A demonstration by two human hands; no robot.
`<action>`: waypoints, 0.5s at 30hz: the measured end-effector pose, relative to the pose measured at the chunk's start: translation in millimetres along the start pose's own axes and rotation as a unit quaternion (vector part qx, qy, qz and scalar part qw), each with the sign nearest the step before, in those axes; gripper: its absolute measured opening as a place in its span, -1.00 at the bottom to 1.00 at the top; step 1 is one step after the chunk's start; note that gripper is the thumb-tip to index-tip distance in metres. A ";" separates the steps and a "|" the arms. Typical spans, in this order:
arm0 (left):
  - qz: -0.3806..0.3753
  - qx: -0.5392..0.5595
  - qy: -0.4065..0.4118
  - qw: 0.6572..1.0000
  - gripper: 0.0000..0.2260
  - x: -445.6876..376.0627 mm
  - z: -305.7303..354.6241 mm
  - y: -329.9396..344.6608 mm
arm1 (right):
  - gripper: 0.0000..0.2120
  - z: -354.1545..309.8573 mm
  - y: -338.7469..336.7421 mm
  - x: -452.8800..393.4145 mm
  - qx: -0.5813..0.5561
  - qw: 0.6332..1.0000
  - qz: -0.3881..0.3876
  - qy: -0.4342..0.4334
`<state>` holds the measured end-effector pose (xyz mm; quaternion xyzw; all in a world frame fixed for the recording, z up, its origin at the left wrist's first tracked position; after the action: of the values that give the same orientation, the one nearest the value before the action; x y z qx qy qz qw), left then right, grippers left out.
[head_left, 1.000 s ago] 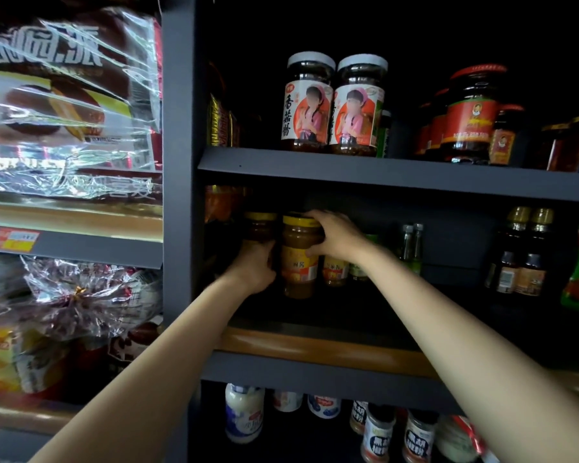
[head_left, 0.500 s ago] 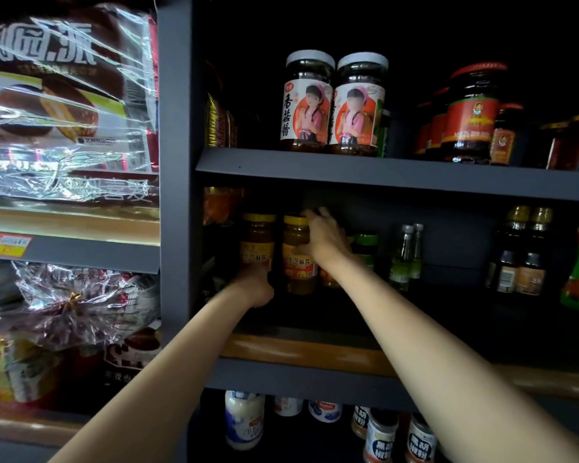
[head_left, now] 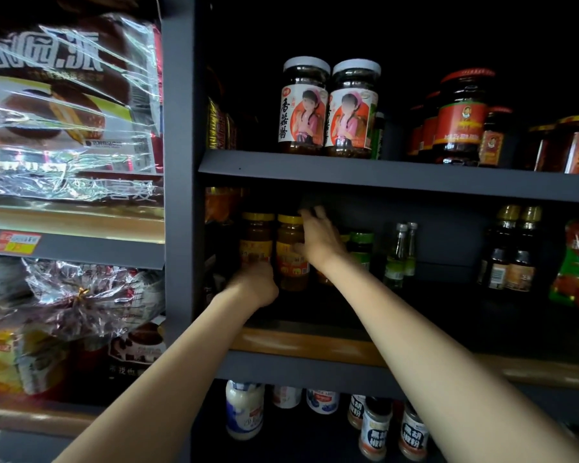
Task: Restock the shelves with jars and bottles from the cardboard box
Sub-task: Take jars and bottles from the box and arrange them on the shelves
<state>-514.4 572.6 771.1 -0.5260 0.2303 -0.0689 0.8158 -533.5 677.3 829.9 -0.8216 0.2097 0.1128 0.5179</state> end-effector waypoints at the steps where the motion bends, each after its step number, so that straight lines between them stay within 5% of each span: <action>1: 0.027 -0.014 0.021 0.999 -0.75 7.2 6.3 -5.5 | -0.45 -2.9 -4.2 10.8 0.006 0.999 0.031 -0.023; 4: 0.210 -0.053 0.140 0.966 -0.70 42.3 25.8 -27.1 | -0.77 -10.3 -20.5 64.5 -0.105 0.974 0.160 -0.119; 8: 0.419 -0.023 0.263 0.869 -0.69 123.4 33.4 -57.9 | -0.85 -32.5 -39.4 146.2 -0.341 0.869 0.257 -0.250; 12: 0.523 -0.044 0.154 0.837 -0.73 213.7 -16.9 -73.1 | -0.82 -91.9 -10.5 209.5 -0.473 0.796 0.176 -0.334; 15: 0.533 -0.075 0.013 0.843 -0.73 300.8 -83.9 -64.5 | -0.82 -148.8 56.8 265.7 -0.502 0.790 0.044 -0.349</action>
<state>-277.6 368.4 708.7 -0.3809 0.4903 0.3866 0.6819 -328.9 461.8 742.5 -0.8605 -0.0355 0.5041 0.0647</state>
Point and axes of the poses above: each hand's wrist, its own x-axis away from the middle knuckle, its own y-axis out of the palm, z = x × y, the point moved 6 cm from there along -x, towards the middle knuckle, and after that the axes turned 14 degrees about y, right-handed, at the moved point
